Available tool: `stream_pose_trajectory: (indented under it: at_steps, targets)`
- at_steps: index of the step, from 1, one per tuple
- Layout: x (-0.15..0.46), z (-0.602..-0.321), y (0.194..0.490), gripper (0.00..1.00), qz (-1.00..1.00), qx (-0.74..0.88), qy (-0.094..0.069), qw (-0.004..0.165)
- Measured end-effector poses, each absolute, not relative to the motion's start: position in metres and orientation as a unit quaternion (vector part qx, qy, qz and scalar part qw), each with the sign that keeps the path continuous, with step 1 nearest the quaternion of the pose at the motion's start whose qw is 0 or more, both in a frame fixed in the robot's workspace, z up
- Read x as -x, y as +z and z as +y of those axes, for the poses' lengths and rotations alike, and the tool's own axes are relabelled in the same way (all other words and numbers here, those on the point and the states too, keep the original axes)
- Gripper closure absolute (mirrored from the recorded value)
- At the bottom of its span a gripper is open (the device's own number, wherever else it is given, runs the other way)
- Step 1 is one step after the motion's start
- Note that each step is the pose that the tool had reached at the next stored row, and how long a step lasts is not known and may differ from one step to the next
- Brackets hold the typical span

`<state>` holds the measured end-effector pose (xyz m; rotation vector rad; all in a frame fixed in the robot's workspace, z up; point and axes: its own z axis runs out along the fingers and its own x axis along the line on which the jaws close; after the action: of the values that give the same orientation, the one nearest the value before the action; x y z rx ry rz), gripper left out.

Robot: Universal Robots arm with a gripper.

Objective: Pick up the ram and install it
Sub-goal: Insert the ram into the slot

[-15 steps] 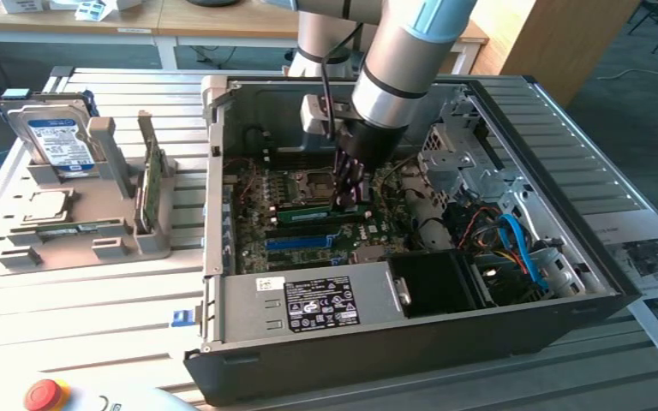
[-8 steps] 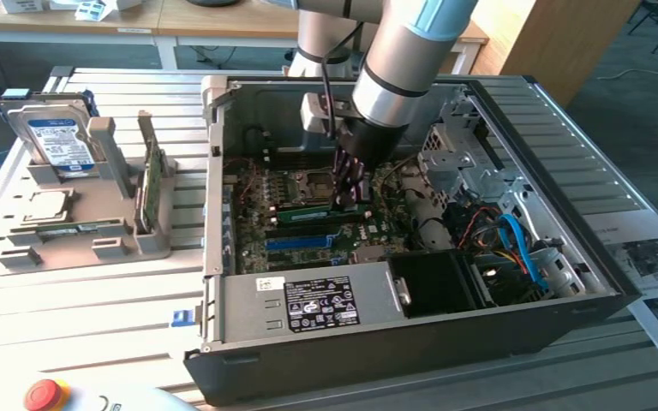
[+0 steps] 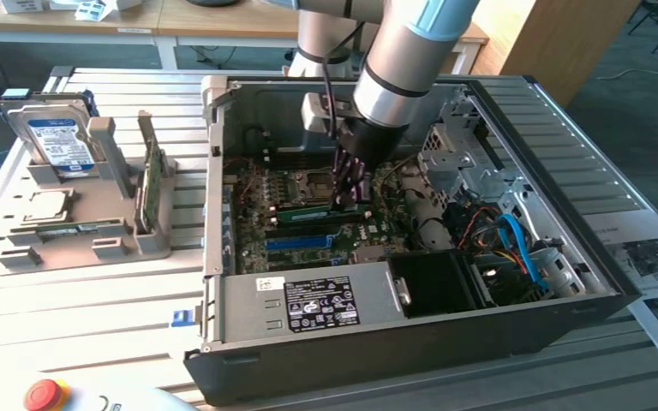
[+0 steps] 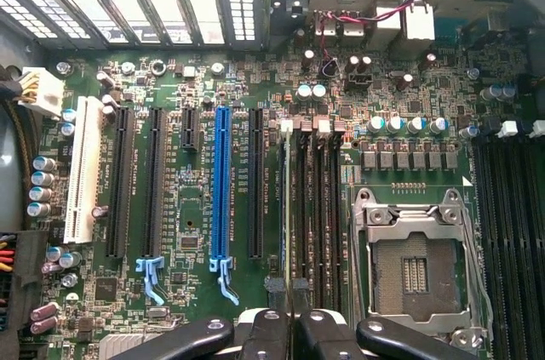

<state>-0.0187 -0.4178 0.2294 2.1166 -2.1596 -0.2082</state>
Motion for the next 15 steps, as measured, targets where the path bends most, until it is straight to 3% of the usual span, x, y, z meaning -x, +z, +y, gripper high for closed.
stream_pose_trajectory:
  at_steps: [15]
  targets:
    - [0.0136,-0.4181,0.2300,0.88,-0.711,-0.697,-0.070,0.056]
